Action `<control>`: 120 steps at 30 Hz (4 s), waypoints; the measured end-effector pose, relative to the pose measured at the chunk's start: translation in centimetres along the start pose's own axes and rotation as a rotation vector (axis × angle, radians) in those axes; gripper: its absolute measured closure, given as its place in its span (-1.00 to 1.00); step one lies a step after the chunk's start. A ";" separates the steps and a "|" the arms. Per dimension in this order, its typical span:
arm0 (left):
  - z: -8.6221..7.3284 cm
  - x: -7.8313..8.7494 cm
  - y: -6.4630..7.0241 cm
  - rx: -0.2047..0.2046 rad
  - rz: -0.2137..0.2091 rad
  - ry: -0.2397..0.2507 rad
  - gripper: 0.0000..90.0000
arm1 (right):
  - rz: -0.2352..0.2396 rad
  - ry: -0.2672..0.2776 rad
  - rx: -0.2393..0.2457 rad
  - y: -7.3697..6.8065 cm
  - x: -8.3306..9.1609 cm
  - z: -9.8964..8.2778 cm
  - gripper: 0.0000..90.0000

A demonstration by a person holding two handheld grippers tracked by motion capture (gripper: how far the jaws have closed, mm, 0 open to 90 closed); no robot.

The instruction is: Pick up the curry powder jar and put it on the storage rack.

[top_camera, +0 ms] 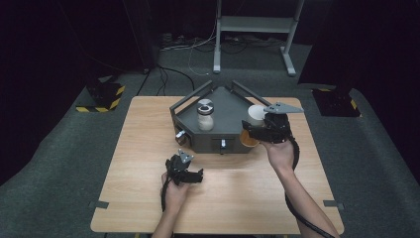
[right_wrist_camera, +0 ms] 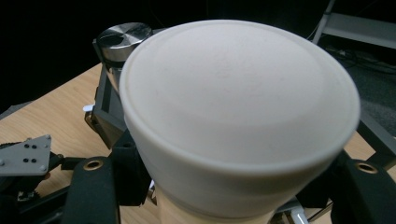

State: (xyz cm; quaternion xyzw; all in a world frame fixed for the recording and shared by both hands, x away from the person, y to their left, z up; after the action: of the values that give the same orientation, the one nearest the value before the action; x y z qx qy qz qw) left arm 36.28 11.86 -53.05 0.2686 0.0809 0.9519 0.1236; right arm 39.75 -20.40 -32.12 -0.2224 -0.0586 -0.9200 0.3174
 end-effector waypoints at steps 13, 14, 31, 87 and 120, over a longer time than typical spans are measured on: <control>0.0 0.0 0.0 0.000 0.000 0.000 -0.91 | -0.013 -0.002 -0.017 0.2 -2.5 1.6 -0.22; 0.0 0.0 0.0 0.001 -0.001 0.001 -0.91 | -0.015 -0.002 -0.020 0.2 -2.6 1.7 -0.22; 0.0 0.0 0.0 -0.005 0.001 -0.003 -0.91 | -0.072 -0.015 -0.046 0.7 -5.4 3.0 -0.22; 0.0 0.0 0.0 0.002 0.000 0.003 -0.91 | -0.096 -0.054 0.007 -0.4 -8.1 2.1 -0.24; 0.0 0.0 0.0 0.002 0.000 0.001 -0.91 | -0.035 0.000 -0.012 0.9 -5.9 1.3 -0.61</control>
State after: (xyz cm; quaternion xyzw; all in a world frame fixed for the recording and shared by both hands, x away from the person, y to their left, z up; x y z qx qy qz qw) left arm 36.31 11.84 -53.07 0.2680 0.0819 0.9520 0.1233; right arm 44.86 -17.52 -33.61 -0.2233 -0.0572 -0.9257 0.2999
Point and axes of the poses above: each handheld gripper's, and its own axes: x roughly backward along the jaws, z roughly out of its top, y roughly to its right, the point moved 8 cm from there along -x, roughly forward along the jaws, and after that the axes turned 2 degrees about z, right-handed, at the moved point
